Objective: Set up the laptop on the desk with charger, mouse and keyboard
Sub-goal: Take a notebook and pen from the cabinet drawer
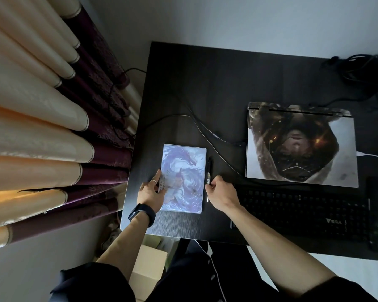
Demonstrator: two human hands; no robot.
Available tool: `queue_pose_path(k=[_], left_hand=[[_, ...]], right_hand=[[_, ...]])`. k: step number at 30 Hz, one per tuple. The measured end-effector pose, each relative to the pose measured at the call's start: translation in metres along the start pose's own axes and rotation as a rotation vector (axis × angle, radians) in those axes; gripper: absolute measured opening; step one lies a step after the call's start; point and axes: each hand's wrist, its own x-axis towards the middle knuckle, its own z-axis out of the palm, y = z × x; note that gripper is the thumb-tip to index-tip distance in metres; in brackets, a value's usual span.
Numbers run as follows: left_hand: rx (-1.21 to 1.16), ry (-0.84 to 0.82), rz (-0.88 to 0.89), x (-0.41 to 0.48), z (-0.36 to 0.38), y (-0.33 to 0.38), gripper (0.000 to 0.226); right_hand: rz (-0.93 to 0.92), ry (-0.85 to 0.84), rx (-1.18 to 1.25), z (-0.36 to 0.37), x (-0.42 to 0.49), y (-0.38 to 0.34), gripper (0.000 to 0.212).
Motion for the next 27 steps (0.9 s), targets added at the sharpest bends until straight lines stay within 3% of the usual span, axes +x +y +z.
queue_pose_path(k=[27], left_hand=[[0.004, 0.015, -0.004, -0.0049, 0.0015, 0.0041, 0.065]], right_hand=[[-0.072, -0.006, -0.088, 0.0014, -0.0036, 0.0054, 0.026]])
